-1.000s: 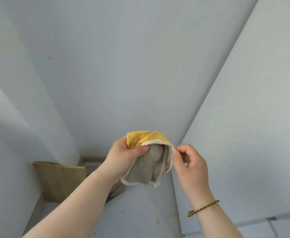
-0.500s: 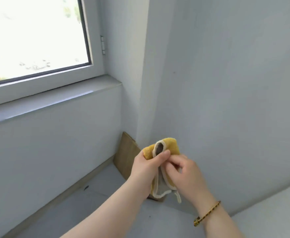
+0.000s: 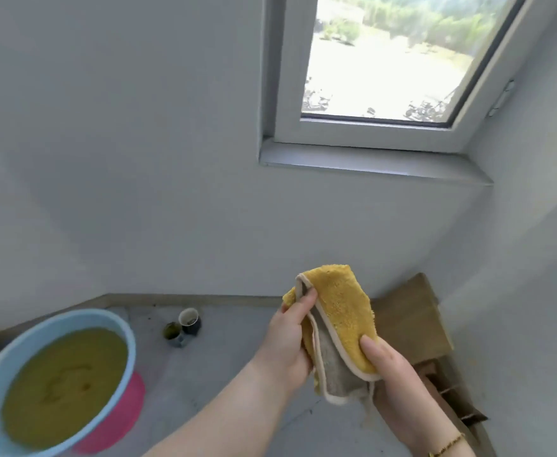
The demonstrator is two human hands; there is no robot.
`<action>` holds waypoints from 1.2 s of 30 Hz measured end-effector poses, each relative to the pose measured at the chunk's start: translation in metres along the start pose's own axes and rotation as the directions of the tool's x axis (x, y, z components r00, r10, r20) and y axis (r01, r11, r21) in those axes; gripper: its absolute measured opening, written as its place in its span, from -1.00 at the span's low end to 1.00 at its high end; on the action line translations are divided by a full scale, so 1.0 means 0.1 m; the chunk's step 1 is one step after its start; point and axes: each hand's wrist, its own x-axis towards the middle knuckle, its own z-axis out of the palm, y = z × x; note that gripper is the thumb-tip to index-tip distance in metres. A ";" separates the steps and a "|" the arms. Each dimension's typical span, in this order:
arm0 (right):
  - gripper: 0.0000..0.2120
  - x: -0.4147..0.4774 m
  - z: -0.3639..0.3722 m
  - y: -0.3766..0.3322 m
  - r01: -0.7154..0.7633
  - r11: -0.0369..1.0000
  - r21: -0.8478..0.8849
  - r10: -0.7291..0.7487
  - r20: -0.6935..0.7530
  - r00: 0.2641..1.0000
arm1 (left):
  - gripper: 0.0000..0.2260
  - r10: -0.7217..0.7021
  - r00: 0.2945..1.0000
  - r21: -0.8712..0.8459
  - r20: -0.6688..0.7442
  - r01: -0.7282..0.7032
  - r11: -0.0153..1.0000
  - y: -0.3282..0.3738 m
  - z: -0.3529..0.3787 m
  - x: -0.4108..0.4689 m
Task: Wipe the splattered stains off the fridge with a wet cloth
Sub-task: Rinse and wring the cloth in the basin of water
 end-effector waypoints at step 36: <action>-0.68 4.04 4.64 5.00 0.064 0.150 -0.987 0.233 0.098 0.967 | -0.59 0.382 0.632 0.704 -0.674 0.394 0.590 1.47 -7.69 0.82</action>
